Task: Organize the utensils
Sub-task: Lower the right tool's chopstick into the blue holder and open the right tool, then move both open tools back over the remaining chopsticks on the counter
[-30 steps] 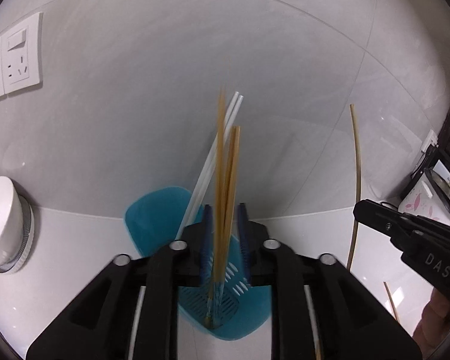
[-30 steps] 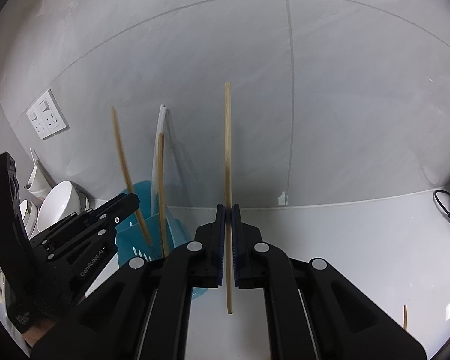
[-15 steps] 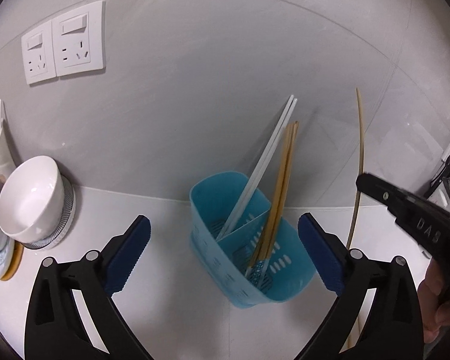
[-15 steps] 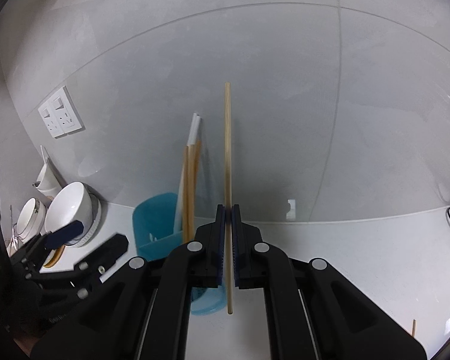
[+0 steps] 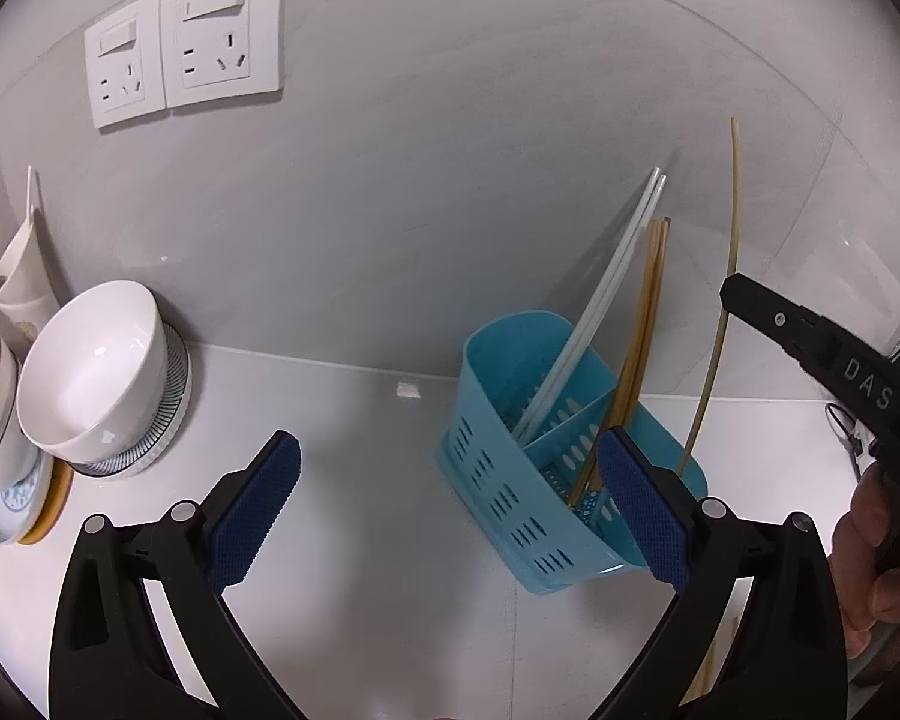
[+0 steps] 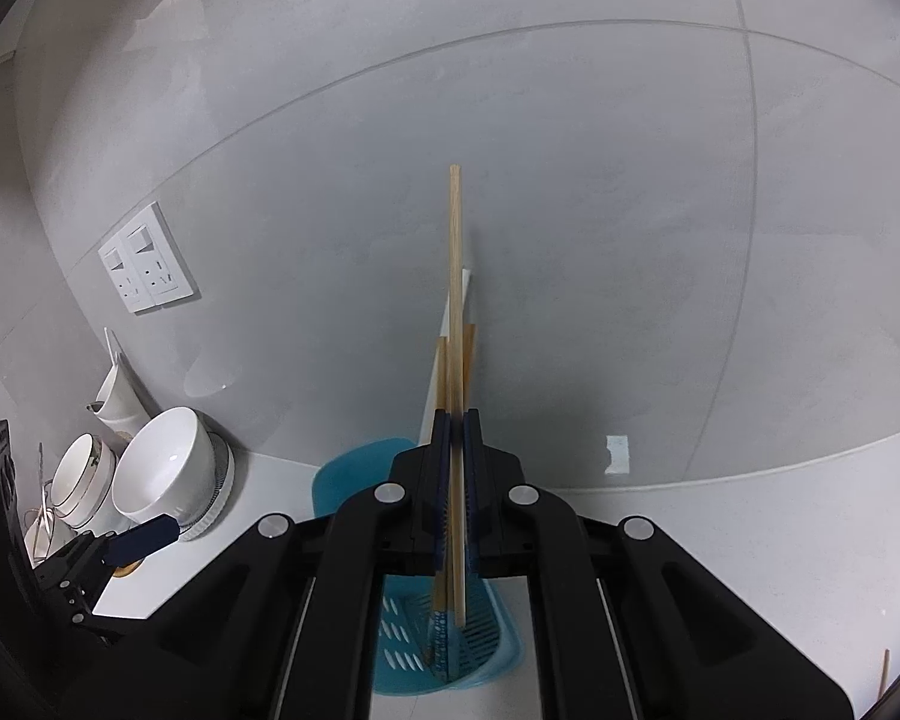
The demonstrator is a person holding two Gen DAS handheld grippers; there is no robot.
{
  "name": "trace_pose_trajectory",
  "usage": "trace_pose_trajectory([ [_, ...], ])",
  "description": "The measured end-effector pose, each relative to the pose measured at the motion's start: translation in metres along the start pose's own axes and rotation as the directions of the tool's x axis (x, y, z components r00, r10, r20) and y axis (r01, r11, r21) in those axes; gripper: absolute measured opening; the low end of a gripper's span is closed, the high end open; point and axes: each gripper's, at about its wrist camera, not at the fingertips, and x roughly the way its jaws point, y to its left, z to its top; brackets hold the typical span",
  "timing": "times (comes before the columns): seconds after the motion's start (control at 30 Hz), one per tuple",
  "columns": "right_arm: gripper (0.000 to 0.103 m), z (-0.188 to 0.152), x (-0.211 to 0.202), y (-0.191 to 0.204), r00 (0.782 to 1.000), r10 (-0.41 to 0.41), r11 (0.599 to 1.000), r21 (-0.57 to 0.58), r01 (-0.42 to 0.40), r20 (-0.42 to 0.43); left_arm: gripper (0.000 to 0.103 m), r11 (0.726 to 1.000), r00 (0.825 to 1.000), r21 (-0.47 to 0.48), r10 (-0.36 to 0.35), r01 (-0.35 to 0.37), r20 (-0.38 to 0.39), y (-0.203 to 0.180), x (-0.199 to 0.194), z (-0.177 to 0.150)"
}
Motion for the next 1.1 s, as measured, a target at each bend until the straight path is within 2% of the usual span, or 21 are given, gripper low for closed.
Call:
trace_pose_trajectory([
  [0.7,0.004,-0.047,0.032,0.011,0.997,-0.038,0.998,-0.05,0.035,-0.071,0.097,0.999,1.0,-0.042,0.027,-0.027,-0.009,0.025,0.009,-0.004],
  [0.93,0.007,-0.047,0.028,0.013,0.994,-0.067,0.995,-0.078,0.061,-0.088,0.097,0.999,1.0,-0.045,0.029,-0.03,-0.01,0.024,0.009,-0.005],
  [0.97,0.011,-0.045,0.027,0.012,0.993,-0.064,0.995,-0.079,0.057,-0.094,0.097,0.999,1.0,-0.043,0.029,-0.029,-0.007,0.023,0.009,-0.006],
  [1.03,0.034,-0.042,0.02,0.01,0.993,-0.083,0.994,-0.081,0.077,-0.085,0.097,0.999,1.0,-0.042,0.03,-0.03,-0.006,0.023,0.008,-0.006],
  [1.1,0.045,-0.038,0.011,0.006,0.993,-0.092,0.993,-0.079,0.085,-0.079,0.097,0.999,1.0,-0.044,0.024,-0.025,-0.006,0.022,0.006,-0.007],
])
